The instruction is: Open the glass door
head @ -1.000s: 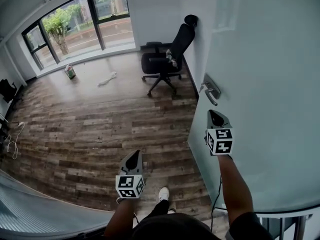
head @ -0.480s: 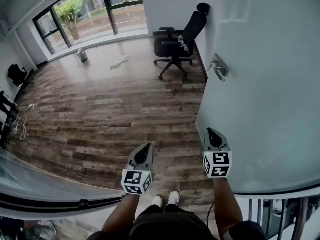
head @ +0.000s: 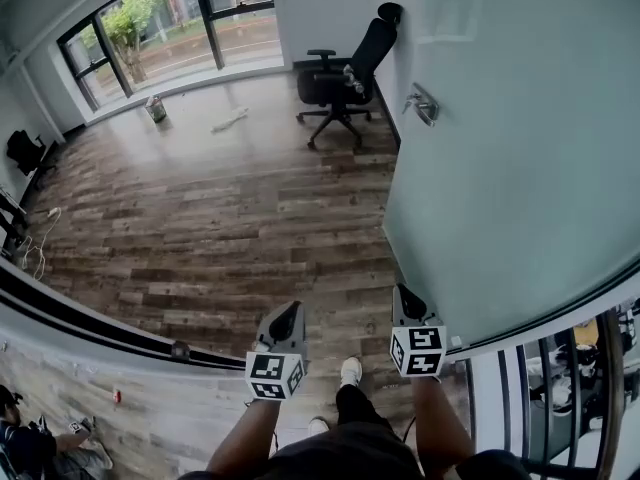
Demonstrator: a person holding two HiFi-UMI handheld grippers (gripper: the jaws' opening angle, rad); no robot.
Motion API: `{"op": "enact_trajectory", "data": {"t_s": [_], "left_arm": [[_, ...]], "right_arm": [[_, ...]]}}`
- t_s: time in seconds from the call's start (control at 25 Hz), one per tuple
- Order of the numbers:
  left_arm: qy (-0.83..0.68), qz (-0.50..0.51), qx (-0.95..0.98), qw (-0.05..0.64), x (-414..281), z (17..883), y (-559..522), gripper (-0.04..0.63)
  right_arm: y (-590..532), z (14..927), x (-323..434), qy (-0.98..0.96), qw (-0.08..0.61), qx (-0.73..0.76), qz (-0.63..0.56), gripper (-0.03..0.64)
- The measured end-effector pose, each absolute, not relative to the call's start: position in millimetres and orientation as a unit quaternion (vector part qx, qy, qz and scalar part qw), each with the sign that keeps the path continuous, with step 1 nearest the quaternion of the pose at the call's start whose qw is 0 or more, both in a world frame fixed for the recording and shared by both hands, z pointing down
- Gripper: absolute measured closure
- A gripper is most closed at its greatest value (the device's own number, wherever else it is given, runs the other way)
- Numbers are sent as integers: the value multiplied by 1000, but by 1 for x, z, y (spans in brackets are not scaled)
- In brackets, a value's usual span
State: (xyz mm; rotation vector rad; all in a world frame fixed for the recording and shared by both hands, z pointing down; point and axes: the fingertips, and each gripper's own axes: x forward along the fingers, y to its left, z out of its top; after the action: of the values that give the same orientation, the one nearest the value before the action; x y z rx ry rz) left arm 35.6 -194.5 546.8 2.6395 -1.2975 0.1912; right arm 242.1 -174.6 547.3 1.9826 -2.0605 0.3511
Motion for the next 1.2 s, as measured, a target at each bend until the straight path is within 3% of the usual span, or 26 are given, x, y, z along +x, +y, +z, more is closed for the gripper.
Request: {"op": "enact_trajectory", "data": {"t_s": [0.4,1.2], "left_arm": [[-432,56,897,71,-37,538,-26,592],[-463,57,882,66,-22,542,251,592]], "right_arm": [[-14,545,129,-742,110,657,80,601],[290,519,124,-761,99,641,-6,603]]}}
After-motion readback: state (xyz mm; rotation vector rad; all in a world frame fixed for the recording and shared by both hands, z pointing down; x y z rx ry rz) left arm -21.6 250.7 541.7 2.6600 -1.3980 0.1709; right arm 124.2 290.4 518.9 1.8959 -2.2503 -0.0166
